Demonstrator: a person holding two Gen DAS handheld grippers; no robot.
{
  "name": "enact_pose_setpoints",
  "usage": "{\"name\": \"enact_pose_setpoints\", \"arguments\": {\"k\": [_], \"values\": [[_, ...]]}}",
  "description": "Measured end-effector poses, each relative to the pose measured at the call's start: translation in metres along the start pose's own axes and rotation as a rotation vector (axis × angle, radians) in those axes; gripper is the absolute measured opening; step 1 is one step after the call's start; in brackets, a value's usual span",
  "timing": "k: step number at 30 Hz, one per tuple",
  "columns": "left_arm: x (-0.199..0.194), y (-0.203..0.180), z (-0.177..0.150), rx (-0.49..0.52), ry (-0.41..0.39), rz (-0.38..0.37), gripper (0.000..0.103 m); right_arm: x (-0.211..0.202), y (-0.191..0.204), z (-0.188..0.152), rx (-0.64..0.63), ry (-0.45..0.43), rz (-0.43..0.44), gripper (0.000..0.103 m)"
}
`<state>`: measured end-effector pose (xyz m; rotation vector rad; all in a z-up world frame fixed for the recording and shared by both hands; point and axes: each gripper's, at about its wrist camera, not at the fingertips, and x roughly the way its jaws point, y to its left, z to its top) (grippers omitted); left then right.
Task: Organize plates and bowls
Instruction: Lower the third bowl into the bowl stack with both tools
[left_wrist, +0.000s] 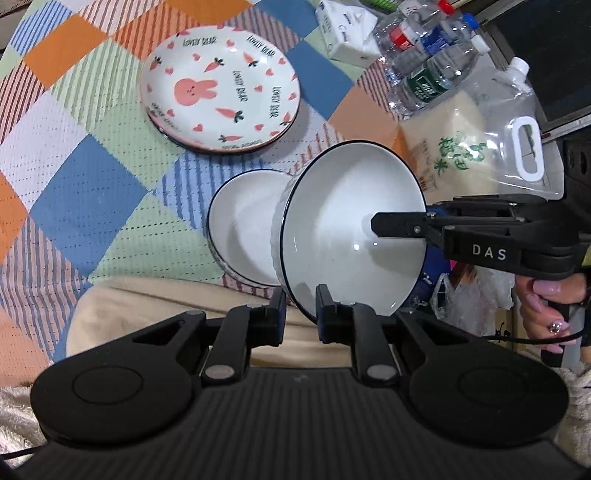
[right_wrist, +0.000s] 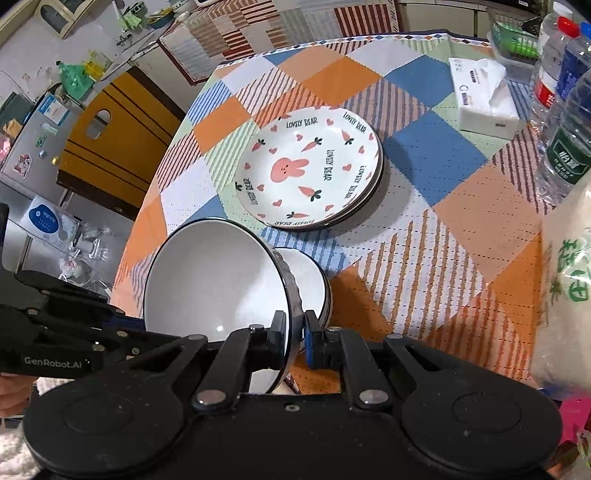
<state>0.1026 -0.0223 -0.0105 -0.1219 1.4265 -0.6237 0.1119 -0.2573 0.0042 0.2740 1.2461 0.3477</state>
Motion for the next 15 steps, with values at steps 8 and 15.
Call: {"name": "enact_pose_setpoints", "arguments": {"k": [8,15], "values": [[0.015,0.013,0.004,-0.004,0.026,0.037,0.014,0.024,0.004,-0.005,-0.043,-0.029,-0.002,0.013],[0.028,0.015,0.008,0.005,0.036,0.086,0.014,0.037,0.010,-0.009,-0.093,-0.081,-0.046,0.013]]}}
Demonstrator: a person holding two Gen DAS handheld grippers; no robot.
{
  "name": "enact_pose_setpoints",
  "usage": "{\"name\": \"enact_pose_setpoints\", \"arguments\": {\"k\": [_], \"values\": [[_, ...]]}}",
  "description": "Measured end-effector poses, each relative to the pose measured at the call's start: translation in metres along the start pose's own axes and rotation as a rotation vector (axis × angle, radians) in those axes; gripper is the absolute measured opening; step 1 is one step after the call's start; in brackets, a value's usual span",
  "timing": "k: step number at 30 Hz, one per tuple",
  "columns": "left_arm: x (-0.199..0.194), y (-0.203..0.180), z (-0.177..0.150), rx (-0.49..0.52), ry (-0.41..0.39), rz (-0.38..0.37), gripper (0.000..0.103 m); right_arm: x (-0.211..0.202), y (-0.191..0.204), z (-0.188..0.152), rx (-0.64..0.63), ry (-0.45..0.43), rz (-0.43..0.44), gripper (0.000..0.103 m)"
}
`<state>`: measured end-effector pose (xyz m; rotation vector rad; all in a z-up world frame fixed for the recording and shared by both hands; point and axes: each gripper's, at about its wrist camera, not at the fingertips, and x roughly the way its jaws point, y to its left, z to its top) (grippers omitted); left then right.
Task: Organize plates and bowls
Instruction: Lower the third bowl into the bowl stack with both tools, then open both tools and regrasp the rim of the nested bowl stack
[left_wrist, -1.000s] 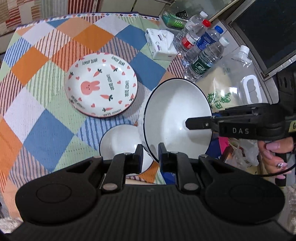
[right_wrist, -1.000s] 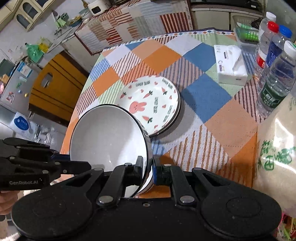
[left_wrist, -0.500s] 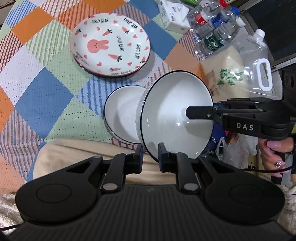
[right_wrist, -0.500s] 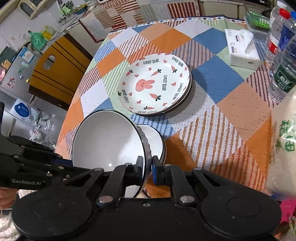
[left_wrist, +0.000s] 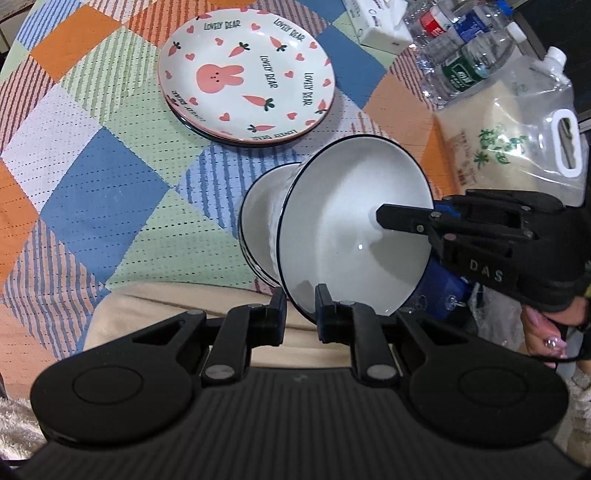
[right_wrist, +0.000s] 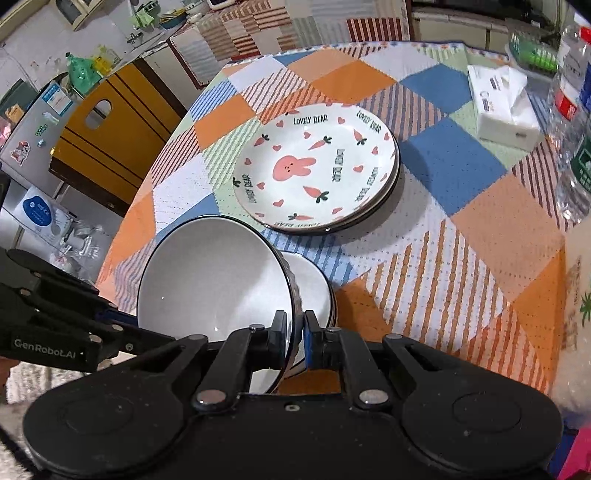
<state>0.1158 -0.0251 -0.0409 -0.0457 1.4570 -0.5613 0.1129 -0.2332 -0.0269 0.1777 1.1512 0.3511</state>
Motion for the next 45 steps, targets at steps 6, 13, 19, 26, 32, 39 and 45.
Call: {"name": "enact_pose_setpoints", "arguments": {"k": [6,13,19,26,32,39,45], "values": [[0.007,0.003,0.004,-0.011,0.016,0.019,0.014,0.007,0.010,-0.003,-0.080,-0.029,-0.052,0.013],[0.022,0.002,0.010,-0.003,0.041,0.087,0.015,0.023,0.024,-0.009,-0.191,-0.037,-0.128,0.013],[0.029,0.004,0.011,0.032,0.033,0.136,0.016,0.032,0.037,-0.013,-0.277,-0.039,-0.198,0.015],[0.034,0.012,0.012,0.010,0.030,0.111,0.017,0.038,0.051,-0.017,-0.365,-0.047,-0.267,0.017],[0.032,0.013,0.009,0.007,0.028,0.083,0.017,0.037,0.061,-0.020,-0.434,-0.057,-0.313,0.017],[0.031,0.006,0.010,0.022,0.036,0.062,0.017,0.024,0.067,-0.029,-0.506,-0.068,-0.361,0.018],[0.041,0.005,0.016,0.019,0.054,0.099,0.019,0.034,0.073,-0.035,-0.580,-0.093,-0.423,0.021]]}}
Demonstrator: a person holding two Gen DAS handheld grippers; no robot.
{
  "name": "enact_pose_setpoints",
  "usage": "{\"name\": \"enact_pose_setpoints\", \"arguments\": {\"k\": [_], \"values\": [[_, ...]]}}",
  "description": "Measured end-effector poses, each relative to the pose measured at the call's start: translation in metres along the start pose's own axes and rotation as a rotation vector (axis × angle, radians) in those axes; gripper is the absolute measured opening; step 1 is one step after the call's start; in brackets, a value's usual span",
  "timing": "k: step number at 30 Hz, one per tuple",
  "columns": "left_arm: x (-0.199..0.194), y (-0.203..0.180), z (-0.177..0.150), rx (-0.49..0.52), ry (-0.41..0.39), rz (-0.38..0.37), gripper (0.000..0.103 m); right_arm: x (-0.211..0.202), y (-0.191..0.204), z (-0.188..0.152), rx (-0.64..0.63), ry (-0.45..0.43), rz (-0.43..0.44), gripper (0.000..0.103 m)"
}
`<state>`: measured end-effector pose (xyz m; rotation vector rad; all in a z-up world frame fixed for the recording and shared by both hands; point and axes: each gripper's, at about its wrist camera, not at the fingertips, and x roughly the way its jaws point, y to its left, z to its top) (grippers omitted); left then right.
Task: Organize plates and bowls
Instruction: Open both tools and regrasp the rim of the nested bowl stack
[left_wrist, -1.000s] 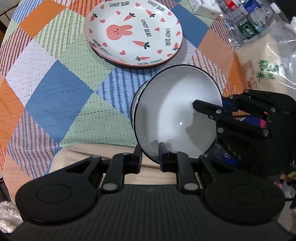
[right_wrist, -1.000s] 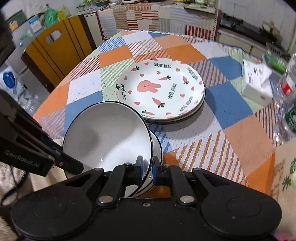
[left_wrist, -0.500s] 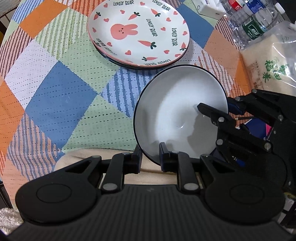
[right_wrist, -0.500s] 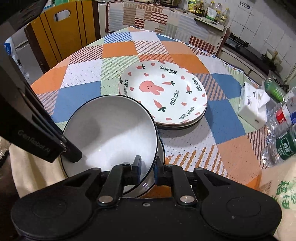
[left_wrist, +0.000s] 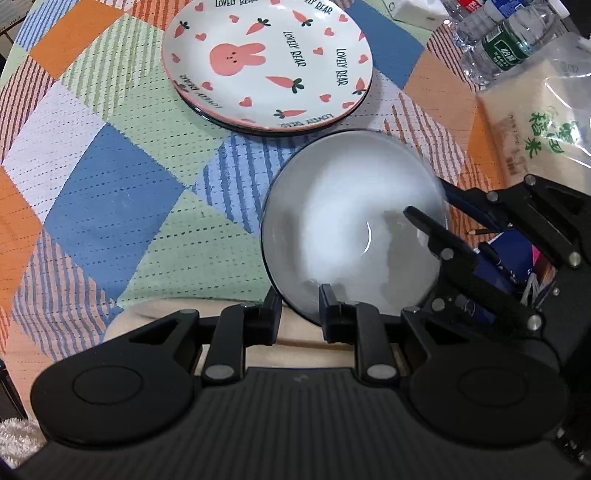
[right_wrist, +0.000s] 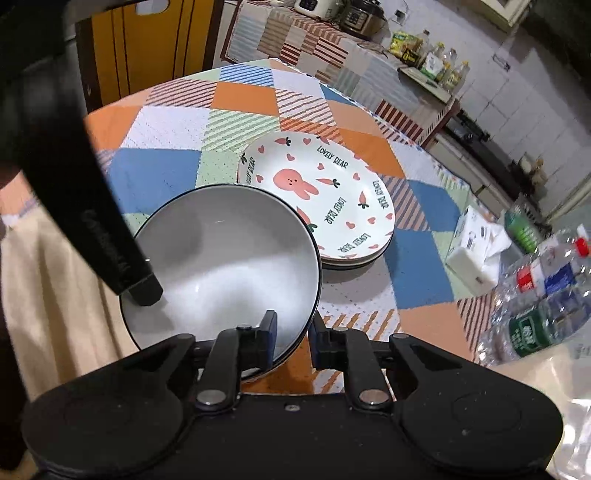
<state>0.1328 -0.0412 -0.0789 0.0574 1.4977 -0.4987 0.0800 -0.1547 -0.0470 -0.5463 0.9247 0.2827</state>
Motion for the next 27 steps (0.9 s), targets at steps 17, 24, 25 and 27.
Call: {"name": "enact_pose_setpoints", "arguments": {"k": [17,24,25,27], "values": [[-0.046,0.011,-0.026,0.058,-0.165,-0.082,0.039,-0.035,-0.064,-0.043,0.306,-0.194,0.255,0.048],[-0.055,0.019,-0.034,0.088,-0.263,-0.112,0.049,-0.028,-0.070,-0.075,0.304,-0.191,0.278,0.066],[-0.053,0.021,-0.034,0.093,-0.274,-0.105,0.050,-0.026,-0.068,-0.079,0.300,-0.197,0.293,0.067],[-0.045,0.021,-0.031,0.133,-0.301,-0.074,0.052,-0.023,-0.060,-0.087,0.289,-0.236,0.343,0.072]]}}
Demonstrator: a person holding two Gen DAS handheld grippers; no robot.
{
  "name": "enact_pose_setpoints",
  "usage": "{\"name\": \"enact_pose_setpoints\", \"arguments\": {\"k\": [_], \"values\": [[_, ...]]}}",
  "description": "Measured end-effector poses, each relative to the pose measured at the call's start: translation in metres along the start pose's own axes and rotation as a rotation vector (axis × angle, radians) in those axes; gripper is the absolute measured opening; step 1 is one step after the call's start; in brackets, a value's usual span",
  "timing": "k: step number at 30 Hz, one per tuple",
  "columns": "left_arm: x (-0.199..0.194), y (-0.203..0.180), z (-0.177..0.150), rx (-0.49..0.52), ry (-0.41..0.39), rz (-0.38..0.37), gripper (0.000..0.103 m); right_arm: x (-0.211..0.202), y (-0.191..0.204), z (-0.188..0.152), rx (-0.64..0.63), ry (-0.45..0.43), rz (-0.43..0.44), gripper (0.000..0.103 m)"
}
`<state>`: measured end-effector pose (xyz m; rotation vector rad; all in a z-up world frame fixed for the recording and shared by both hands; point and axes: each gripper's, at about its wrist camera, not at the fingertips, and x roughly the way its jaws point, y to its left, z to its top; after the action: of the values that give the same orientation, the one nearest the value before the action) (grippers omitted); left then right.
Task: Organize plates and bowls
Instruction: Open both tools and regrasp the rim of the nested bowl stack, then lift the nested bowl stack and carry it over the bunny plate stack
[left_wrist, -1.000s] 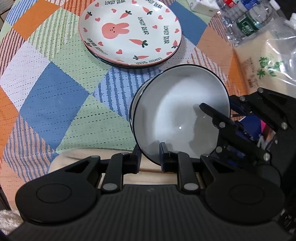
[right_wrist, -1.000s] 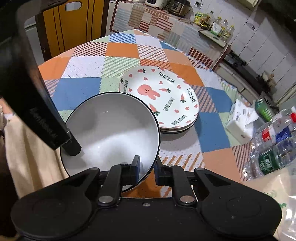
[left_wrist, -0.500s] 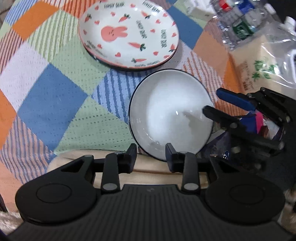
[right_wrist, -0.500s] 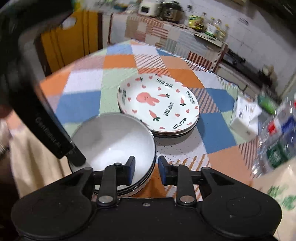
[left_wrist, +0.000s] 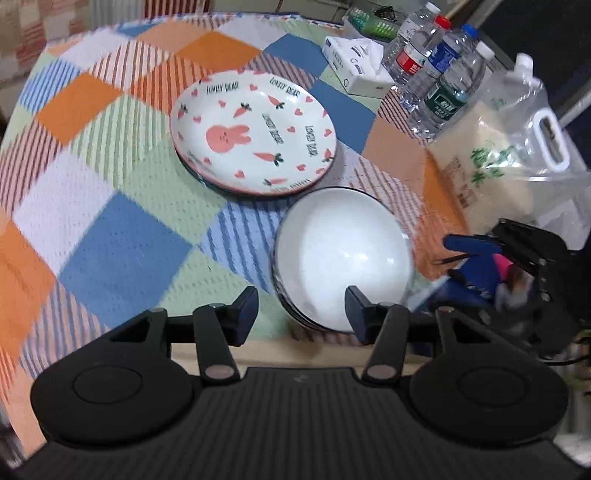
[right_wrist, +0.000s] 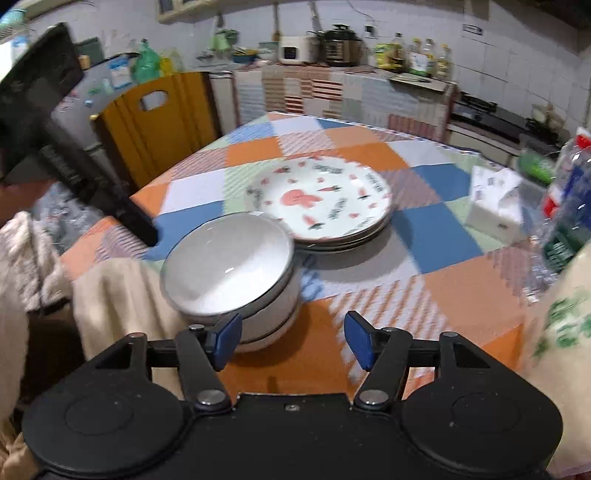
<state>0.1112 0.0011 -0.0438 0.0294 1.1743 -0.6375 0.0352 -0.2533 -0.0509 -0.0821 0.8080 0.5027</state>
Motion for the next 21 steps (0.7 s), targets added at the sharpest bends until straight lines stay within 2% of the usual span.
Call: {"name": "enact_pose_setpoints", "arguments": {"k": [2,4,7,12,14,17,21], "values": [[0.008,0.006,0.002,0.000,0.001,-0.012,0.053,0.007,0.006,-0.007,-0.024,-0.008,0.022,0.079],[0.016,0.015,0.006,-0.050,0.010,-0.066,0.055,0.018,0.014,-0.011,-0.074,0.008,0.020,0.089],[0.029,0.024,0.009,-0.097,0.011,-0.130,0.060,0.034,0.022,-0.016,-0.142,0.010,0.015,0.091],[0.053,0.024,0.013,-0.106,0.032,-0.145,0.061,0.072,0.013,-0.018,-0.110,0.054,0.067,0.091],[0.064,0.025,0.012,-0.108,0.066,-0.141,0.061,0.083,0.012,-0.020,-0.106,0.057,0.071,0.091],[0.069,0.027,0.006,-0.106,0.056,-0.137,0.061,0.093,0.009,-0.021,-0.067,0.050,0.117,0.092],[0.080,0.030,-0.002,-0.136,0.069,-0.170,0.061,0.102,0.015,-0.025,-0.104,0.049,0.104,0.092]]}}
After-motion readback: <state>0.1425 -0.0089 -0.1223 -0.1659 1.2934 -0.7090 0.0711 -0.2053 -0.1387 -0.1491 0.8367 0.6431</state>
